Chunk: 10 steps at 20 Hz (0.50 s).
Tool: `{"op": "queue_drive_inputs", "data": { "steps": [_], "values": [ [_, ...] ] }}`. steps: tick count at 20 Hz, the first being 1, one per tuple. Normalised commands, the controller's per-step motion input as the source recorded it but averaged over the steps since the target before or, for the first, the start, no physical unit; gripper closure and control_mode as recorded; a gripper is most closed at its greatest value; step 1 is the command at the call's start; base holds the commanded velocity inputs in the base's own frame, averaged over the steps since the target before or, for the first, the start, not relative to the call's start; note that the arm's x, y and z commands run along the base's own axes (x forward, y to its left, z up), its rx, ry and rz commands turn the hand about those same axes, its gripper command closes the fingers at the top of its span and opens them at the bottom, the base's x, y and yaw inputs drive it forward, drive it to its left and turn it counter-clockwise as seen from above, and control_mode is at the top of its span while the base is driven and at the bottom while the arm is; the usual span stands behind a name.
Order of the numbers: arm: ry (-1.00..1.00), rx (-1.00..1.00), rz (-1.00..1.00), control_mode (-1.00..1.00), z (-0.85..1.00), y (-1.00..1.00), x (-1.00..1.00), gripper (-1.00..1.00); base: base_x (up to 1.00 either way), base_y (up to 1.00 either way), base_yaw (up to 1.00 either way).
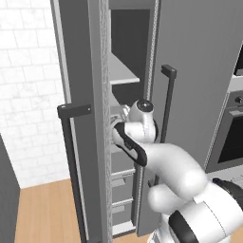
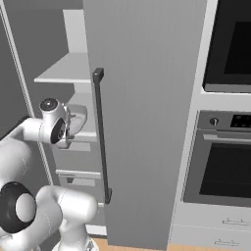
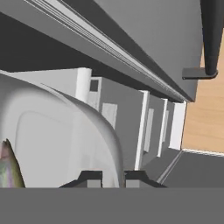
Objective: Take the meat container that has the fish and place it on the second highest rack of the freezer. Then take the vegetable container that has the garlics and place it on the highest rack of the freezer.
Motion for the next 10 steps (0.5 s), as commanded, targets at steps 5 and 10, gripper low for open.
{"op": "queue_drive_inputs", "data": {
  "steps": [5,10],
  "values": [
    [0.01,0.00,-0.11,-1.00,0.01,0.00,0.67,1.00,0.00,0.00,0.00],
    [0.00,0.00,-0.09,-1.00,-0.03,0.01,0.79,1.00,0.00,0.00,0.00]
  ]
}}
